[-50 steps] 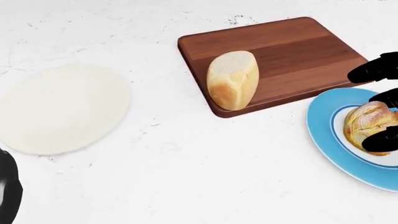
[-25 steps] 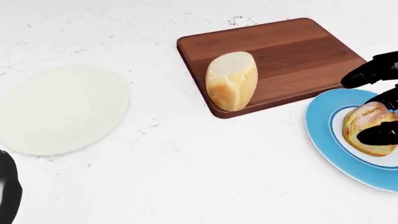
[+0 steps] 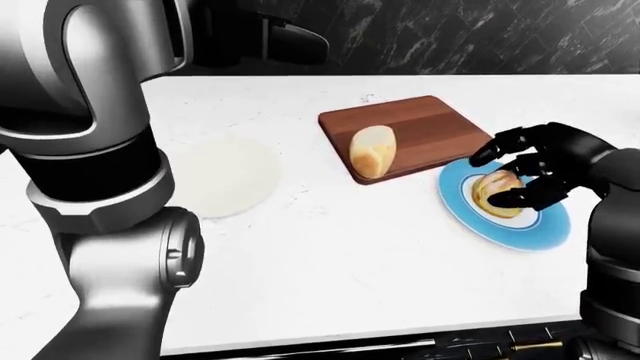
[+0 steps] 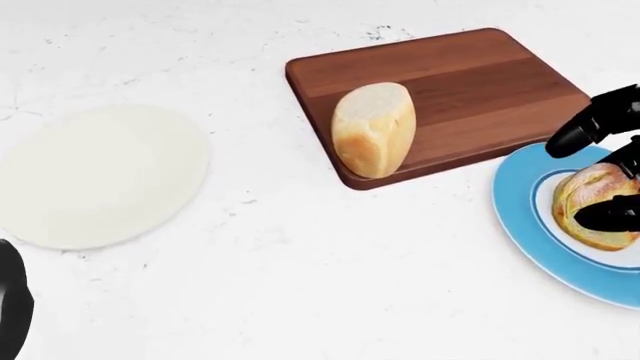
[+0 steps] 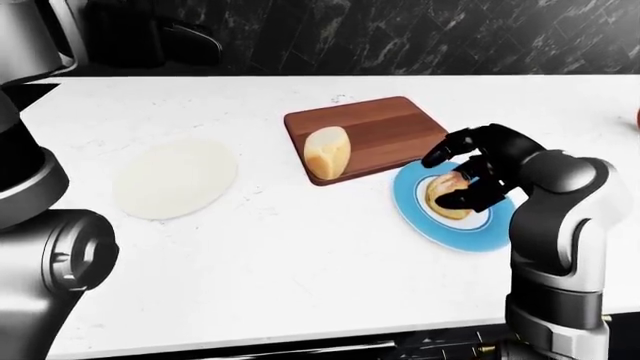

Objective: Place all breads on the cutting board.

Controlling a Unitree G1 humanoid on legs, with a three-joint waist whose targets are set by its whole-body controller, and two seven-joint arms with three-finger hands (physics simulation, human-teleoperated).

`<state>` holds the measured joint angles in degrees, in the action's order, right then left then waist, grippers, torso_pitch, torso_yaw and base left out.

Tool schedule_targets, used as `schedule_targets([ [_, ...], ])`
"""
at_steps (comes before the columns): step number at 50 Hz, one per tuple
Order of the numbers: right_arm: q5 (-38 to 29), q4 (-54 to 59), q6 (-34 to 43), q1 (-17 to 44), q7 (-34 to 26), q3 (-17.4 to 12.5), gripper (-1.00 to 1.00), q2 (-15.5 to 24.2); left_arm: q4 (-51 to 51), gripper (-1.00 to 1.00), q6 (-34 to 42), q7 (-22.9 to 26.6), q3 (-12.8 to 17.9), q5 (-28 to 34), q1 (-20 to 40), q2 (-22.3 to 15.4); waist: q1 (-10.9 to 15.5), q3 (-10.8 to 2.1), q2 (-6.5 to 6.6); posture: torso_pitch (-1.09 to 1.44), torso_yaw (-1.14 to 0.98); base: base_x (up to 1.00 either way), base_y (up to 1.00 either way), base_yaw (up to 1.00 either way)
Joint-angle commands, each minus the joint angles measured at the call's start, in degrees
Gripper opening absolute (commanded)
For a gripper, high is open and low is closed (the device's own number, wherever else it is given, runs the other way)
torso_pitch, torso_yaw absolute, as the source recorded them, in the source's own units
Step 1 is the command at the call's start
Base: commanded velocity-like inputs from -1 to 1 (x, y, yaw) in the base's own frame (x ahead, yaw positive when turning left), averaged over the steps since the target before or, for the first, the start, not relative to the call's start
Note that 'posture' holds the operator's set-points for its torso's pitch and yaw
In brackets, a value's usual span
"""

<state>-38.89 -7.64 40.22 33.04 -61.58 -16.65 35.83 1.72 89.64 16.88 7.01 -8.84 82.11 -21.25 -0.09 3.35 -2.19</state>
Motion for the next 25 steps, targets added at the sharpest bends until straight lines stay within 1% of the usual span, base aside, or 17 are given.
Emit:
schedule_targets([
  [1, -0.20, -1.20, -0.40, 1.57, 0.40, -0.54, -0.16, 0.90, 1.30, 1.00, -1.63, -0.20, 0.60, 0.08, 1.84, -0.46, 0.04, -1.51, -0.18, 0.00, 0.00, 0.00, 0.00, 0.00],
  [10, -0.52, -0.73, 0.21, 2.97, 0.40, 0.08, -0.34, 0.86, 2.15, 1.00, -1.12, -0.51, 0.74, -0.28, 1.32, -0.44, 0.00, -1.51, -0.06, 0.00, 0.00, 0.00, 0.00, 0.00],
  [14, -0.71, -0.71, 0.59, 3.59, -0.01, 0.31, -0.34, 1.08, 2.15, 1.00, -1.14, -0.49, 0.74, -0.44, 1.23, -0.60, -0.02, -1.50, 0.02, 0.00, 0.00, 0.00, 0.00, 0.00],
  [18, -0.83, 0.75, 0.54, 5.51, -0.01, 0.81, -0.51, 1.49, 2.18, 1.00, -1.20, -0.56, 0.82, -0.57, 1.10, -0.70, -0.04, -1.49, 0.13, 0.00, 0.00, 0.00, 0.00, 0.00],
  [20, -1.09, 0.99, 1.10, 6.66, -0.36, 1.22, -0.64, 1.67, 2.45, 1.00, -1.05, -0.66, 0.86, -0.64, 0.89, -0.64, -0.05, -1.47, 0.20, 0.00, 0.00, 0.00, 0.00, 0.00],
  [21, -1.11, 1.47, 0.92, 7.10, -0.21, 1.32, -0.61, 1.74, 2.41, 1.00, -1.05, -0.64, 0.84, -0.69, 0.95, -0.71, -0.06, -1.48, 0.23, 0.00, 0.00, 0.00, 0.00, 0.00],
  [22, -1.20, 1.77, 1.09, 7.73, -0.42, 1.45, -0.63, 1.98, 2.18, 1.00, -1.05, -0.63, 0.84, -0.71, 1.21, -0.79, -0.07, -1.47, 0.27, 0.00, 0.00, 0.00, 0.00, 0.00],
  [23, -1.28, 2.44, 1.08, 8.63, -0.48, 1.59, -0.76, 2.32, 2.11, 1.00, -1.10, -0.59, 0.85, -0.76, 1.22, -0.87, -0.07, -1.48, 0.29, 0.00, 0.00, 0.00, 0.00, 0.00],
  [24, -1.38, 3.08, 1.16, 9.71, -0.83, 1.84, -0.85, 2.82, 1.98, 1.00, -1.17, -0.60, 0.83, -0.76, 1.27, -0.94, -0.07, -1.47, 0.31, 0.00, 0.00, 0.00, 0.00, 0.00],
  [25, -1.44, 3.38, 1.14, 10.17, -1.00, 1.90, -0.86, 3.06, 1.94, 1.00, -1.25, -0.58, 0.83, -0.79, 1.24, -0.97, -0.09, -1.47, 0.33, 0.00, 0.00, 0.00, 0.00, 0.00],
])
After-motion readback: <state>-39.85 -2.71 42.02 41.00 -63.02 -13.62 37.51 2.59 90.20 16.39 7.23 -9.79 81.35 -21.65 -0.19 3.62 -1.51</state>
